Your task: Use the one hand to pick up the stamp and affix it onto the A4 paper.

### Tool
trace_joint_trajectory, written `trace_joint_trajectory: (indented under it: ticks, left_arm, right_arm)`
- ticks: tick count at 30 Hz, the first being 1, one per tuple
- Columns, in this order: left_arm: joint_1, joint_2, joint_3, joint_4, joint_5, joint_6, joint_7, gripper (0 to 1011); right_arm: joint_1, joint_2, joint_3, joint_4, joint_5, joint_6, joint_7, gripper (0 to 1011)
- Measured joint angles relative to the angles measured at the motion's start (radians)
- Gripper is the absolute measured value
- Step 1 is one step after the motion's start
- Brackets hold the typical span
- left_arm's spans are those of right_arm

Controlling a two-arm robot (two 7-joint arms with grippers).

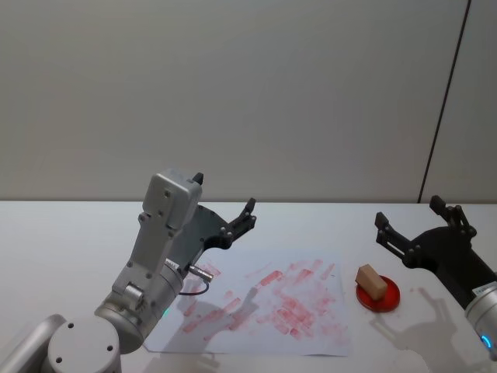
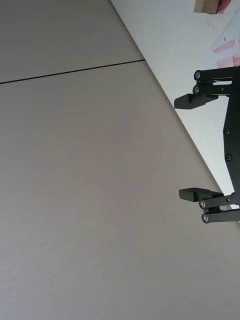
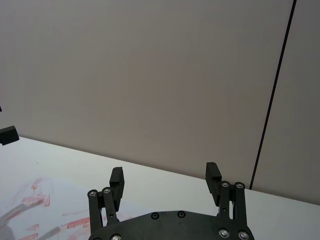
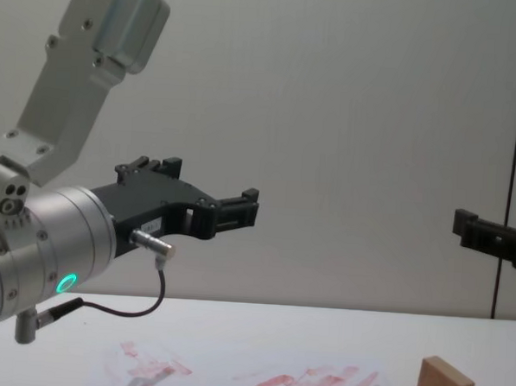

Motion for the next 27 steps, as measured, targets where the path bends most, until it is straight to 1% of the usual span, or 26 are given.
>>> trace_joint_trajectory:
  ticks: [21,27]
  left_arm:
    - [0.000,0.000,0.000,0.000,0.000,0.000,0.000,1002]
    - [0.000,0.000,0.000,0.000,0.000,0.000,0.000,1003]
  right_arm:
    - [0.001,0.000,0.001,0.003,0.001,0.002,0.005,1001]
    - [0.010,0.005,0.005,0.019,0.007,0.027,0.038,1001]
